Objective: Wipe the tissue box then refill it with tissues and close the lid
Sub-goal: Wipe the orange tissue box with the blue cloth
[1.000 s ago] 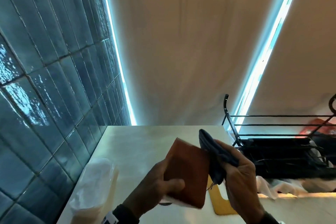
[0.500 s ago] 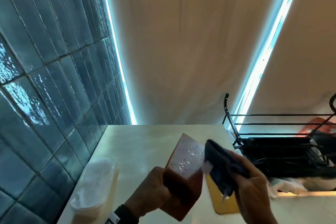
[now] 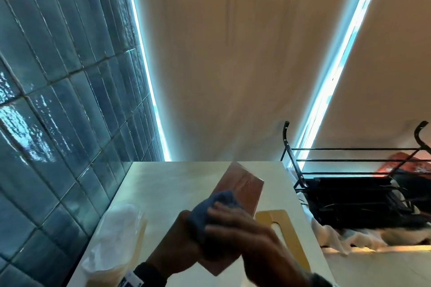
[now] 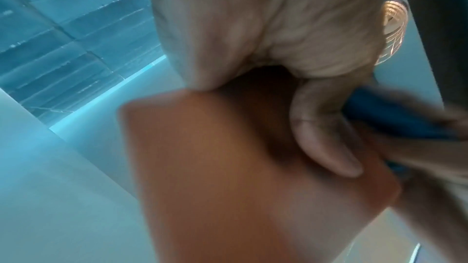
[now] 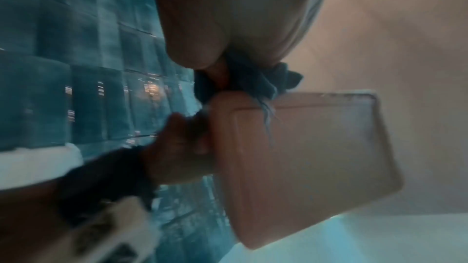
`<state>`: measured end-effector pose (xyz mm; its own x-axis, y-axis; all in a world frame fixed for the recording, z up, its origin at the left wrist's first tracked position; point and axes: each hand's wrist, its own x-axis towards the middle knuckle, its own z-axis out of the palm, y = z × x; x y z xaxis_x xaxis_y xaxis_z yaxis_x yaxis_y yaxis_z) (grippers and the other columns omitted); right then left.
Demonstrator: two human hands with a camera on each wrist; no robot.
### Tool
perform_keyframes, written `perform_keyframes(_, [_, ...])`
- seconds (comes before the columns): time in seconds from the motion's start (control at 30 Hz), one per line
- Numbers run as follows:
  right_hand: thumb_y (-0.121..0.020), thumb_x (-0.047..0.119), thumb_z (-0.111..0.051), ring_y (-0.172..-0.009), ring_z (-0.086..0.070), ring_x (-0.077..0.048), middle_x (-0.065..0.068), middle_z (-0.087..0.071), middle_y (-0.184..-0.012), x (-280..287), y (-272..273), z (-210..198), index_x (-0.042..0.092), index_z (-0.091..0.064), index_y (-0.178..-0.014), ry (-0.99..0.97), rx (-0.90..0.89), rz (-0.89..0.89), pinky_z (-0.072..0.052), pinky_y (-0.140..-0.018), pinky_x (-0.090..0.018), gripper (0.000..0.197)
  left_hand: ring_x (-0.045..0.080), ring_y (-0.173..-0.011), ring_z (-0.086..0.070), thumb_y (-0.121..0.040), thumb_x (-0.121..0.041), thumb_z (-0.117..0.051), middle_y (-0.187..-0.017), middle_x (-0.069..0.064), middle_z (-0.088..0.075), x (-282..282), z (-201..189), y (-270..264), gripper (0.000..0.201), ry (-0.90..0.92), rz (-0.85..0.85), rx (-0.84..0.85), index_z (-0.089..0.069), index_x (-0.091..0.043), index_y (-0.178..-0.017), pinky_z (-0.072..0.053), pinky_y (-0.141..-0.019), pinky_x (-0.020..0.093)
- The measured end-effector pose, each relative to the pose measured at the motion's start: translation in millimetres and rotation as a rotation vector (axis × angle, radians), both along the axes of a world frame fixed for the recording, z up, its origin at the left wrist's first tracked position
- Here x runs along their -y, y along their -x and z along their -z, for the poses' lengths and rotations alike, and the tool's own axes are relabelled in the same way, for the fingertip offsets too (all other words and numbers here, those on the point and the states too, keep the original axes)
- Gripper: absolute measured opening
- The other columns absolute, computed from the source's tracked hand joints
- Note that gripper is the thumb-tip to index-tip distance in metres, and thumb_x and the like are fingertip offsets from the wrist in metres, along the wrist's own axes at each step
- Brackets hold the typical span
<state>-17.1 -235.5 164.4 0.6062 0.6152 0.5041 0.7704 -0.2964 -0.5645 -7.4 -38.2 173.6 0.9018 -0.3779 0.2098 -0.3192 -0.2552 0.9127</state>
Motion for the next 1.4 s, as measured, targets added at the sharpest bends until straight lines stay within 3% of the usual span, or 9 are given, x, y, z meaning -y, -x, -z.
perform_keyframes(0.1, [-0.098, 0.012, -0.057, -0.140, -0.041, -0.010, 0.009, -0.048, -0.149, 4.0, -12.6, -8.3, 0.010, -0.062, -0.130, -0.057, 0.035, -0.064, -0.038, -0.114, -0.038, 0.033, -0.003, -0.063, -0.066, -0.070, 0.008, -0.071, -0.067, -0.020, -0.073, -8.3, 4.7, 0.6, 0.029, -0.022, -0.021, 0.011, -0.074, -0.021, -0.071, -0.053, -0.056, 0.020])
perform_keyframes(0.23, [-0.071, -0.023, -0.057, -0.137, -0.041, 0.003, 0.011, -0.049, -0.144, 41.9, -72.0, -10.9, 0.019, -0.065, -0.129, -0.059, 0.002, 0.375, -0.045, -0.106, -0.046, 0.071, -0.007, -0.055, -0.047, -0.054, 0.009, -0.065, -0.048, -0.022, -0.051, 2.8, -6.9, 10.2, 0.042, -0.027, -0.012, 0.009, -0.060, -0.031, -0.042, -0.039, -0.051, 0.016])
perform_keyframes(0.47, [-0.104, 0.026, -0.042, -0.141, -0.040, -0.011, -0.020, -0.056, -0.139, -6.2, -8.3, -22.0, 0.001, -0.066, -0.123, -0.004, 0.038, -0.120, -0.040, -0.112, -0.037, 0.039, 0.000, -0.063, -0.062, -0.069, -0.011, -0.068, -0.066, -0.017, -0.070, -6.6, -4.4, 4.3, 0.018, 0.025, -0.052, 0.037, -0.074, -0.020, -0.083, -0.049, -0.053, 0.020])
perform_keyframes(0.7, [-0.076, -0.029, -0.051, -0.138, -0.043, -0.006, 0.002, -0.053, -0.144, 34.5, -67.7, -2.9, 0.016, -0.067, -0.127, -0.076, 0.042, 0.329, -0.044, -0.107, -0.049, 0.070, -0.007, -0.053, -0.048, -0.050, -0.014, -0.071, -0.051, -0.026, -0.055, 3.3, -17.3, 7.7, 0.014, 0.077, 0.009, 0.007, -0.068, -0.027, -0.045, -0.044, -0.049, 0.016])
perform_keyframes(0.83, [-0.090, 0.006, -0.070, -0.142, -0.039, -0.017, -0.002, -0.044, -0.153, 7.8, -7.6, -12.7, 0.019, -0.057, -0.138, 0.094, 0.328, -0.061, -0.039, -0.113, -0.034, 0.051, -0.013, -0.057, -0.053, -0.065, -0.014, -0.072, -0.055, -0.031, -0.061, -8.3, -12.5, -1.9, 0.030, 0.071, -0.018, 0.063, -0.072, -0.043, -0.058, -0.043, -0.051, 0.008])
perform_keyframes(0.9, [-0.089, -0.008, -0.060, -0.143, -0.039, -0.019, -0.007, -0.046, -0.152, 13.2, -17.9, -12.0, 0.015, -0.057, -0.136, 0.091, 0.302, -0.115, -0.040, -0.112, -0.036, 0.053, -0.013, -0.058, -0.049, -0.065, -0.016, -0.065, -0.055, -0.030, -0.058, -8.2, -13.2, -2.7, 0.026, 0.074, -0.007, 0.054, -0.070, -0.040, -0.057, -0.039, -0.051, 0.007])
perform_keyframes(1.07, [-0.074, -0.029, -0.041, -0.139, -0.041, -0.004, 0.008, -0.046, -0.147, 49.1, -93.0, 1.0, 0.019, -0.060, -0.134, 0.008, 0.059, 0.413, -0.041, -0.111, -0.041, 0.080, -0.012, -0.048, -0.046, -0.047, -0.004, -0.061, -0.043, -0.029, -0.049, -0.8, -16.5, 2.8, 0.033, 0.065, -0.009, 0.010, -0.061, -0.036, -0.038, -0.034, -0.050, 0.004])
perform_keyframes(1.27, [-0.103, 0.021, -0.043, -0.142, -0.040, -0.020, -0.011, -0.047, -0.150, 2.7, -21.5, -24.8, 0.011, -0.056, -0.137, 0.055, 0.127, -0.037, -0.034, -0.117, -0.038, 0.037, 0.001, -0.079, -0.071, -0.070, 0.003, -0.077, -0.086, -0.011, -0.079, -8.2, -12.0, -3.2, 0.034, -0.016, -0.030, -0.009, -0.076, -0.025, -0.088, -0.059, -0.070, 0.024])
perform_keyframes(1.4, [-0.094, -0.007, -0.051, -0.140, -0.042, -0.013, -0.001, -0.046, -0.150, 22.8, -63.9, -19.2, 0.014, -0.058, -0.135, 0.037, 0.043, 0.061, -0.039, -0.114, -0.035, 0.047, 0.004, -0.061, -0.056, -0.062, 0.006, -0.067, -0.061, -0.013, -0.064, -11.1, -6.4, 0.1, 0.023, -0.037, -0.073, -0.030, -0.068, -0.016, -0.057, -0.044, -0.051, 0.039])
